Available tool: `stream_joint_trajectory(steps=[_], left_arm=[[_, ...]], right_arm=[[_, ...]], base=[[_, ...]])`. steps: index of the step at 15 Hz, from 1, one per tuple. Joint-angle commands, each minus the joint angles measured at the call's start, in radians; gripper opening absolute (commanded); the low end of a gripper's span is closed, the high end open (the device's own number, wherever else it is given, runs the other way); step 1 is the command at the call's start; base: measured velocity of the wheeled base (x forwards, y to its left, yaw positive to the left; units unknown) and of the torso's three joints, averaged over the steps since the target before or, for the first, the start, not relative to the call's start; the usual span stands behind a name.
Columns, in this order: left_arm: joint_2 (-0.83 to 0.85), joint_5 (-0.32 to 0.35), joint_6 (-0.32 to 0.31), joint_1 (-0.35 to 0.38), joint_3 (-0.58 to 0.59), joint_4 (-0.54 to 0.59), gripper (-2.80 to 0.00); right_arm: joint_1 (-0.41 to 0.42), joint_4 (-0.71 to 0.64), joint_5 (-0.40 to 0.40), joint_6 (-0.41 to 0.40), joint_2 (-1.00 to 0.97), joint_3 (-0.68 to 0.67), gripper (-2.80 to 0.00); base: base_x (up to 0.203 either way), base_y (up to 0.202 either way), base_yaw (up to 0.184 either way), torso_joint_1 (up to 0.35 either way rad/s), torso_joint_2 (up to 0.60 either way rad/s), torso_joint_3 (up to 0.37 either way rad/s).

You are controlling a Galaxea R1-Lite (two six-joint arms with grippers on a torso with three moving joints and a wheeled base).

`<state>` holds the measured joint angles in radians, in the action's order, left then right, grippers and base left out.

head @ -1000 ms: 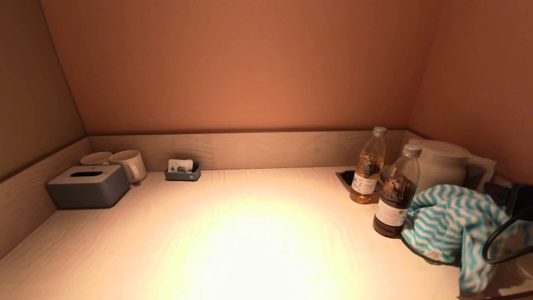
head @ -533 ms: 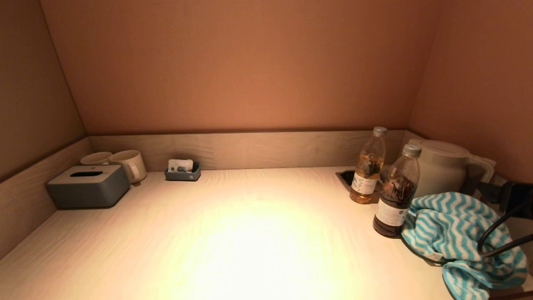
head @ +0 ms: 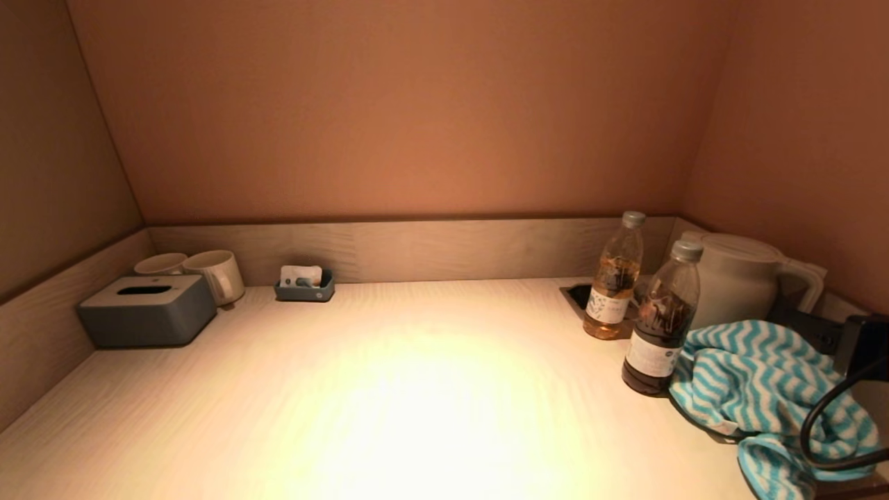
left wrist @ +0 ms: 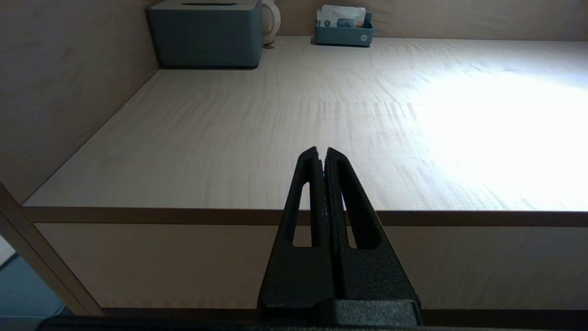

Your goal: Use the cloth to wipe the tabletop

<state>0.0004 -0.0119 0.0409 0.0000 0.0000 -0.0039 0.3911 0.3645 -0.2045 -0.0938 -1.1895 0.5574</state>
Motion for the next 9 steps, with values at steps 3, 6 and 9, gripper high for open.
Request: stream_joint_trajectory(steps=[3, 6, 9], left_arm=[[0.0, 0.0, 0.001, 0.0, 0.0, -0.001, -2.8], [0.0, 0.0, 0.001, 0.0, 0.0, -0.001, -2.8], [0.0, 0.0, 0.001, 0.0, 0.0, -0.001, -2.8]], right_arm=[[0.0, 0.003, -0.145, 0.0, 0.05, -0.002, -2.8], [0.001, 0.0, -0.254, 0.009, 0.128, -0.006, -2.8], [0.007, -0.016, -0.306, 0.083, 0.186, 0.038, -2.8]], base=[[0.0, 0.0, 0.0, 0.0, 0.0, 0.0], [0.0, 0.0, 0.0, 0.0, 0.0, 0.0], [0.0, 0.0, 0.0, 0.0, 0.0, 0.0]])
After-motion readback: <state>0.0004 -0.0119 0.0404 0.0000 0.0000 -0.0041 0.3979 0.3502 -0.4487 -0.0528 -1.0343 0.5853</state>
